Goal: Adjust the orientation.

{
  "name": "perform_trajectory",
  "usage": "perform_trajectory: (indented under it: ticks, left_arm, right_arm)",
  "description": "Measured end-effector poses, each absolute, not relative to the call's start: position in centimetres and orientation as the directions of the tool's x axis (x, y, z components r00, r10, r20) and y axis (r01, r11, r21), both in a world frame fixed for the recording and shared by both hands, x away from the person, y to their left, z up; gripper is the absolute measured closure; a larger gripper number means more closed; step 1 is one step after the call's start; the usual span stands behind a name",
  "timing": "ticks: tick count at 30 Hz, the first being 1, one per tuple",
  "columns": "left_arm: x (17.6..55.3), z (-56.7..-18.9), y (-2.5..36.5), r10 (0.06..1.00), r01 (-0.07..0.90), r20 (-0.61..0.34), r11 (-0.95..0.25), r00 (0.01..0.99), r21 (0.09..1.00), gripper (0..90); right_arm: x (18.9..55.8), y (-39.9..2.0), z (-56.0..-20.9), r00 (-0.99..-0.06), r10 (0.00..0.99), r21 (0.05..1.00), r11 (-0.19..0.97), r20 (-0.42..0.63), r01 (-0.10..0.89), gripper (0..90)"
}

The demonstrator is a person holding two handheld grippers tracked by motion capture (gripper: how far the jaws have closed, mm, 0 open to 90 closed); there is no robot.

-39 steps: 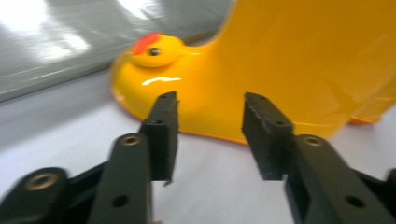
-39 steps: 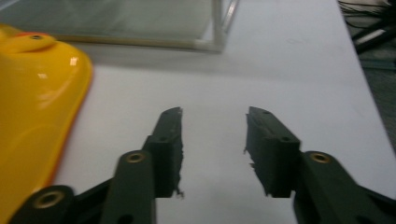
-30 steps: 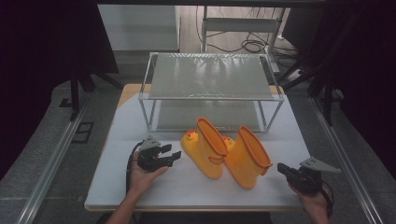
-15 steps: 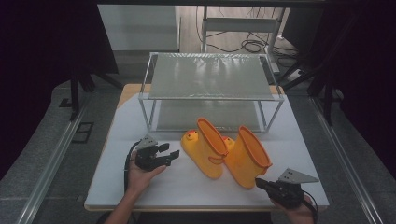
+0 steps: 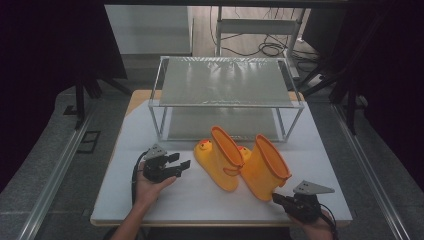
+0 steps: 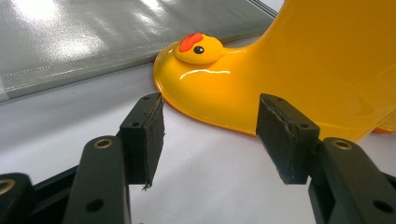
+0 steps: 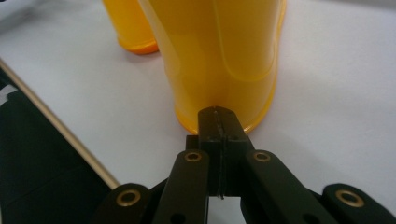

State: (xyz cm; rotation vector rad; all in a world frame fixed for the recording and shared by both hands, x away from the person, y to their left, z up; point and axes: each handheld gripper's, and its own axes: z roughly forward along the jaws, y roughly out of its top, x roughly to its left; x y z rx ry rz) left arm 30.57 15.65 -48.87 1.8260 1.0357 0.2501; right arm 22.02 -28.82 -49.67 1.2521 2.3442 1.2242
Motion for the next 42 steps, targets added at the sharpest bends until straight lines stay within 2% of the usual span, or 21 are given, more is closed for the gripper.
perform_trajectory:
  ticks: [21,30,42]
  left_arm:
    - [30.9,-49.0,16.1,0.75,0.554,-0.283,-0.132,0.598,0.822,42.3]
    - [30.9,-49.0,16.2,0.749,0.555,-0.287,-0.127,0.597,0.822,42.3]
    - [30.9,-49.1,16.1,0.749,0.556,-0.281,-0.138,0.6,0.82,42.5]
  right_arm:
    - [25.6,-26.2,-49.9,-0.672,0.724,0.767,0.341,0.154,0.543,89.7]
    - [25.3,-26.2,-49.8,-0.678,0.717,0.77,0.337,0.162,0.541,89.2]
    - [24.4,-27.0,-49.4,-0.68,0.713,0.782,0.321,0.172,0.535,84.2]
